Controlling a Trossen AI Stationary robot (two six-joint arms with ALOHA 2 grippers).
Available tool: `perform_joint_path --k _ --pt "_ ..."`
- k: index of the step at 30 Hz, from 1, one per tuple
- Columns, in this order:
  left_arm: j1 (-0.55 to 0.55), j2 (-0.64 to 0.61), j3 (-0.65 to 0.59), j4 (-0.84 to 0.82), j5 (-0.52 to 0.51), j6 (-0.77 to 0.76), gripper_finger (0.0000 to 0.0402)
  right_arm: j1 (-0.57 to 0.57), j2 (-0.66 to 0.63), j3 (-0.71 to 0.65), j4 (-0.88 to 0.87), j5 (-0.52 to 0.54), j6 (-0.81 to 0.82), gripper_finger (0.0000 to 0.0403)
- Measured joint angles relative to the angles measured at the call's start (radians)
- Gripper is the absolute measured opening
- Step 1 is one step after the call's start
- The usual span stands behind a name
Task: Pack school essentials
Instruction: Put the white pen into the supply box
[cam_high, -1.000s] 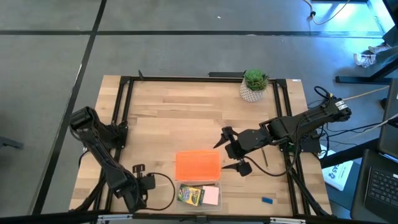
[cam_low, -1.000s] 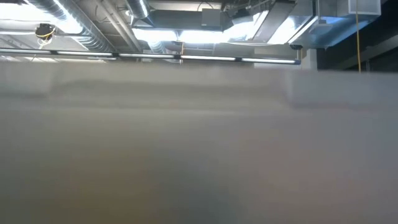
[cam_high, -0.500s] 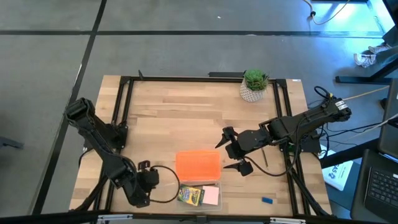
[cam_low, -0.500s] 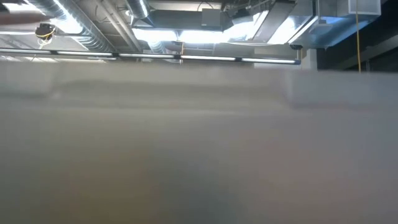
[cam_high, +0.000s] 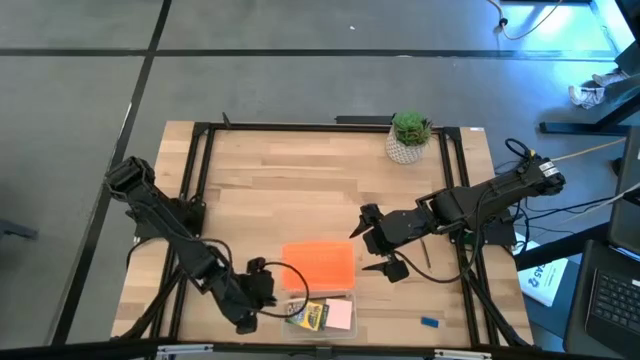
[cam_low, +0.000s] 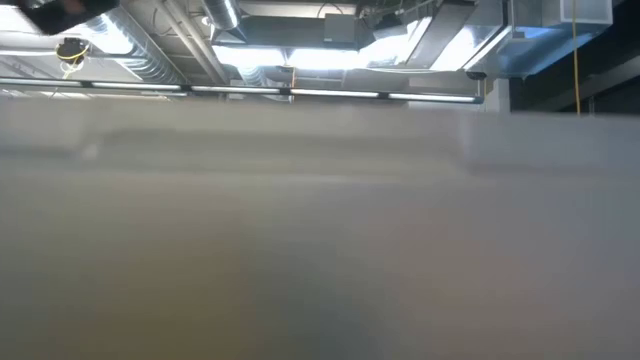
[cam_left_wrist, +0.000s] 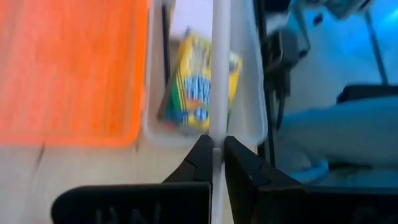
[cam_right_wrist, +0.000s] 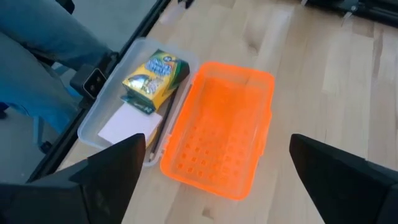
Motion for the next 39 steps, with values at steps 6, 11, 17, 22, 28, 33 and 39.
perform_joint_path --k 6,11,17,22,28,33,39 --pt "0.026 0.011 0.001 0.163 -0.036 0.114 0.0009 -0.001 0.000 0.000 -0.005 0.000 -0.002 0.0398" --pt "0.032 0.064 0.001 0.270 -0.053 0.166 0.0009 -0.001 0.000 0.000 -0.011 0.000 -0.002 0.0398" --pt "0.033 0.144 0.001 0.376 -0.053 0.190 0.0009 -0.001 0.000 0.000 -0.012 0.007 -0.006 0.0398" --pt "0.033 0.204 0.001 0.449 -0.053 0.210 0.0009 -0.001 0.000 0.000 -0.012 0.008 -0.005 0.0398" --pt "0.033 0.269 0.001 0.500 -0.044 0.215 0.0009 -0.001 0.000 0.000 -0.012 0.008 -0.006 0.0398" --pt "0.029 0.314 0.000 0.510 -0.040 0.214 0.0009 -0.001 0.000 0.000 -0.012 0.010 -0.007 0.0398" --pt "0.029 0.343 0.000 0.533 -0.017 0.211 0.0009 -0.002 0.000 0.000 -0.012 0.011 -0.010 0.0398"
